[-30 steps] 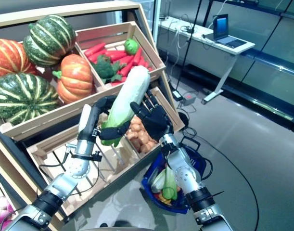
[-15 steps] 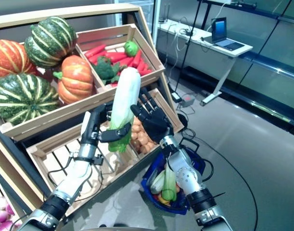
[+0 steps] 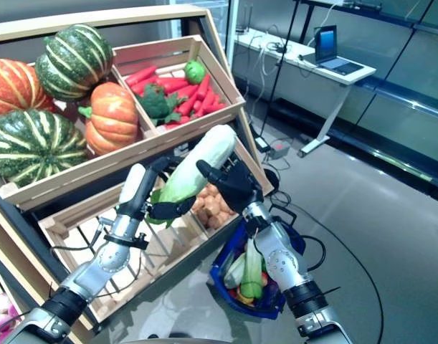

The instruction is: Put vegetables into the basket

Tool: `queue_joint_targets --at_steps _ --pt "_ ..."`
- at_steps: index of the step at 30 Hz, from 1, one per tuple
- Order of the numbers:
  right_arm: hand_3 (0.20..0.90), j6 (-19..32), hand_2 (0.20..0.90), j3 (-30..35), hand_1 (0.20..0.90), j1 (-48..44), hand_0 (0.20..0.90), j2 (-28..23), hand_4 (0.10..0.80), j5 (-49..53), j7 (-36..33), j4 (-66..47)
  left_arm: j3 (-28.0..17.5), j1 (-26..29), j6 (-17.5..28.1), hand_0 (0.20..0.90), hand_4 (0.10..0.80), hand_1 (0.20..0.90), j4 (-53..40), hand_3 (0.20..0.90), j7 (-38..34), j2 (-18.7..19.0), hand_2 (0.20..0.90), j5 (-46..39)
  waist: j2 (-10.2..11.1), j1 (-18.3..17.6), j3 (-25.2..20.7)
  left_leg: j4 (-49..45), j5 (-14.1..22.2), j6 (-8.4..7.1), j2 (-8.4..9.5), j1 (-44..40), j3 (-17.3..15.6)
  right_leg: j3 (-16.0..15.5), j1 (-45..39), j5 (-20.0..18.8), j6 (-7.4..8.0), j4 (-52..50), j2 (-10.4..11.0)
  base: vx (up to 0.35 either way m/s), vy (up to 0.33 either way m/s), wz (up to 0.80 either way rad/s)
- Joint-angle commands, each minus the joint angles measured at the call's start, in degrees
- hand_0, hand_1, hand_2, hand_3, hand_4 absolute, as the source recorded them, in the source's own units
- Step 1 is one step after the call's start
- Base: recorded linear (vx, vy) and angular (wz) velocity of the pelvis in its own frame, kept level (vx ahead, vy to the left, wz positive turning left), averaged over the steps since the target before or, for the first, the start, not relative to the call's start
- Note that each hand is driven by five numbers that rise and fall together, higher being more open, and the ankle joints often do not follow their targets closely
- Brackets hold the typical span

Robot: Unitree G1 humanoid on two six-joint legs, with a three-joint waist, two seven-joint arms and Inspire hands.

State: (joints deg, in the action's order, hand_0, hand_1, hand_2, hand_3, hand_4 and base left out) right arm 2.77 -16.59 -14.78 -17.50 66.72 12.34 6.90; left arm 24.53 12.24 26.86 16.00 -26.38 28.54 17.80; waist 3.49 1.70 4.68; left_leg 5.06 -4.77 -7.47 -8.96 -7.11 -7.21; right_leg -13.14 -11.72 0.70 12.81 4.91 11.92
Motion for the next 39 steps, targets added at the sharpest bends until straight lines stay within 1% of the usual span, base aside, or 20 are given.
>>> queue_joint_targets --at_steps 1,3,8,10,11,12,13,17,18,19,20,23,25,26,29,32,33,34,35,39 --pt "0.9 9.4 0.9 3.9 0.9 -10.8 0.9 3.5 0.8 -1.8 7.2 -6.9 7.5 9.0 6.3 0.3 0.4 0.3 -2.3 0.3 3.2 0.3 0.3 2.5 -0.6 0.2 -2.1 -0.1 5.0 0.61 -1.87 -0.4 2.7 1.7 2.2 -2.4 -2.62 0.1 0.4 -0.045 -0.007 0.0" --pt "0.9 9.7 0.9 4.2 0.9 -11.2 0.9 3.4 0.8 -1.6 6.5 -6.7 7.7 8.8 7.0 0.3 0.4 0.3 -3.3 0.3 3.9 0.4 0.3 1.4 -0.6 0.2 -2.0 -0.1 4.4 0.65 -1.83 -0.1 2.7 1.8 2.4 -3.0 -2.67 0.1 0.4 -0.037 -0.004 0.0" --pt "0.9 10.0 0.9 4.5 0.9 -12.1 0.9 3.4 0.8 -1.4 4.3 -5.6 7.8 8.3 8.4 0.3 0.4 0.3 -5.4 0.3 5.1 0.3 0.3 0.0 -0.7 0.4 -2.2 -0.1 5.0 0.63 -1.79 -0.5 2.8 1.6 2.1 -2.5 -2.57 0.0 0.4 0.014 0.001 0.01" --pt "0.9 9.8 0.9 4.7 0.9 -12.2 0.9 3.4 0.8 -0.8 4.6 -5.2 8.2 8.1 8.9 0.3 0.4 0.3 -6.4 0.3 5.1 0.3 0.3 0.7 -0.7 0.4 -2.0 -0.1 4.5 0.7 -1.72 -0.2 2.8 1.6 2.4 -3.0 -2.65 -0.1 0.5 -0.017 0.002 0.01" --pt "0.9 9.8 0.9 4.7 0.9 -12.1 0.9 3.5 0.8 -0.6 4.6 -5.1 8.2 8.0 8.9 0.3 0.4 0.3 -6.5 0.3 5.1 0.3 0.3 0.6 -0.8 0.4 -2.1 -0.1 5.0 0.63 -1.76 -0.5 2.8 1.6 2.1 -2.5 -2.57 -0.1 0.4 0.0 0.0 0.0" --pt "0.514 9.9 0.514 4.5 0.514 -12.0 0.514 3.7 0.543 0.1 5.1 -4.9 8.5 8.1 8.7 0.3 0.4 0.3 -6.9 0.3 4.9 0.3 0.3 0.5 -0.7 0.4 -1.9 -0.1 4.5 0.71 -1.69 -0.2 2.8 1.6 2.4 -2.9 -2.66 -0.1 0.5 0.0 0.0 0.0" --pt "0.3 9.9 0.3 4.5 0.3 -12.0 0.3 3.9 0.4 0.8 5.3 -4.8 8.7 8.1 8.7 0.3 0.4 0.3 -7.0 0.3 4.7 0.2 0.3 0.6 -0.7 0.4 -2.0 -0.1 4.5 0.72 -1.68 -0.3 2.9 1.5 2.3 -2.9 -2.68 -0.1 0.5 -0.034 0.011 0.0" --pt "0.3 9.9 0.3 4.6 0.3 -11.9 0.3 4.5 0.4 2.4 5.6 -4.6 9.0 8.1 9.1 0.3 0.4 0.3 -7.2 0.3 4.5 0.2 0.3 1.6 -0.7 0.5 -2.2 -0.1 5.1 0.67 -1.75 -0.5 2.9 1.5 2.0 -2.4 -2.62 -0.1 0.4 0.008 0.001 0.0" --pt "0.3 10.2 0.3 4.9 0.3 -12.1 0.3 4.7 0.4 2.5 5.4 -4.1 9.2 8.3 9.4 0.3 0.4 0.3 -7.2 0.3 4.5 0.2 0.3 2.0 -0.6 0.6 -2.1 -0.1 4.6 0.74 -1.7 -0.3 2.9 1.4 2.2 -2.9 -2.71 0.0 0.5 0.033 0.001 0.0" --pt "0.3 10.2 0.3 4.9 0.3 -12.1 0.3 4.8 0.4 2.5 5.4 -4.0 9.3 8.2 9.4 0.3 0.4 0.3 -7.2 0.3 4.4 0.2 0.3 2.0 -0.7 0.6 -2.2 -0.1 5.2 0.67 -1.76 -0.6 2.9 1.4 2.0 -2.4 -2.61 0.0 0.4 -0.03 0.002 0.0" --pt "0.3 10.4 0.3 5.1 0.3 -12.3 0.3 4.8 0.4 2.6 5.9 -3.6 9.5 8.3 9.1 0.3 0.4 0.3 -7.4 0.3 4.6 0.3 0.3 2.1 -0.6 0.6 -2.2 -0.1 4.7 0.75 -1.71 -0.3 3.0 1.4 2.3 -2.9 -2.68 0.0 0.4 0.0 0.0 0.0" --pt "0.3 10.2 0.3 5.0 0.3 -12.4 0.3 4.8 0.4 2.6 5.8 -4.0 9.9 8.2 8.0 0.3 0.4 0.3 -7.1 0.3 4.7 0.3 0.3 1.1 -0.6 0.4 -2.3 -0.1 5.1 0.64 -1.86 -0.5 2.8 1.5 2.1 -2.5 -2.56 0.0 0.4 -0.011 0.001 0.0" --pt "0.3 10.1 0.3 5.0 0.3 -12.4 0.3 4.8 0.4 2.4 5.8 -4.1 9.9 8.1 7.8 0.3 0.4 0.3 -6.7 0.3 4.5 0.2 0.3 0.6 -0.6 0.4 -2.3 -0.1 4.6 0.72 -1.8 -0.3 2.8 1.5 2.4 -3.0 -2.67 0.0 0.4 0.0 0.0 0.0" --pt "0.3 9.9 0.3 5.1 0.3 -12.5 0.3 4.9 0.4 2.3 5.4 -4.2 9.8 8.0 7.3 0.3 0.4 0.3 -6.2 0.3 4.6 0.0 0.3 -0.1 -0.6 0.4 -2.4 -0.1 5.1 0.61 -1.88 -0.5 2.8 1.5 2.1 -2.5 -2.58 0.0 0.3 0.0 0.0 0.0" --pt "0.3 9.7 0.3 5.3 0.3 -12.5 0.3 4.6 0.4 2.4 5.4 -4.3 9.4 7.7 7.0 0.3 0.4 0.3 -5.5 0.3 4.1 -0.2 0.3 -0.3 -0.5 0.4 -2.3 -0.1 4.5 0.67 -1.83 -0.1 2.8 1.5 2.4 -3.0 -2.69 0.1 0.4 -0.011 0.001 0.0" --pt "0.3 9.8 0.3 5.5 0.3 -12.2 0.3 4.5 0.4 2.1 5.1 -4.1 8.5 7.2 6.4 0.3 0.4 0.3 -5.0 0.3 4.1 -0.2 0.3 -1.2 -0.6 0.5 -2.4 -0.1 5.0 0.57 -1.89 -0.3 2.8 1.5 2.2 -2.6 -2.6 0.1 0.3 0.012 0.0 0.0" --pt "0.3 9.8 0.3 5.5 0.3 -12.3 0.3 4.5 0.4 2.0 5.0 -4.1 8.3 7.1 6.3 0.441 0.494 0.441 -4.9 0.441 4.2 -0.2 0.441 -1.2 -0.6 0.5 -2.4 -0.1 5.0 0.58 -1.89 -0.3 2.8 1.5 2.2 -2.6 -2.6 0.1 0.3 0.0 0.0 0.0" --pt "0.3 9.6 0.3 5.6 0.3 -12.3 0.3 4.4 0.4 1.9 4.8 -4.2 8.2 7.0 5.9 0.627 0.618 0.627 -4.6 0.627 4.5 -0.3 0.627 -1.4 -0.6 0.5 -2.4 -0.1 5.0 0.58 -1.88 -0.3 2.8 1.5 2.2 -2.6 -2.6 0.1 0.3 0.0 0.0 0.0" --pt "0.3 9.5 0.3 5.8 0.3 -12.1 0.3 4.2 0.4 1.7 4.8 -4.2 7.7 6.7 5.5 0.9 0.8 0.9 -4.5 0.9 4.9 -0.1 0.9 -1.9 -0.6 0.4 -2.5 -0.1 4.9 0.54 -1.88 -0.2 2.8 1.6 2.4 -2.7 -2.57 0.1 0.3 0.0 0.0 0.0" --pt "0.3 9.3 0.3 6.4 0.3 -11.3 0.3 3.4 0.4 0.9 4.8 -4.2 6.2 6.0 4.3 0.9 0.8 0.9 -3.8 0.9 6.2 0.2 0.9 -4.4 -0.6 0.4 -2.3 -0.1 4.9 0.6 -1.9 -0.3 2.6 1.7 2.4 -2.8 -2.58 0.1 0.3 0.0 0.0 0.0"
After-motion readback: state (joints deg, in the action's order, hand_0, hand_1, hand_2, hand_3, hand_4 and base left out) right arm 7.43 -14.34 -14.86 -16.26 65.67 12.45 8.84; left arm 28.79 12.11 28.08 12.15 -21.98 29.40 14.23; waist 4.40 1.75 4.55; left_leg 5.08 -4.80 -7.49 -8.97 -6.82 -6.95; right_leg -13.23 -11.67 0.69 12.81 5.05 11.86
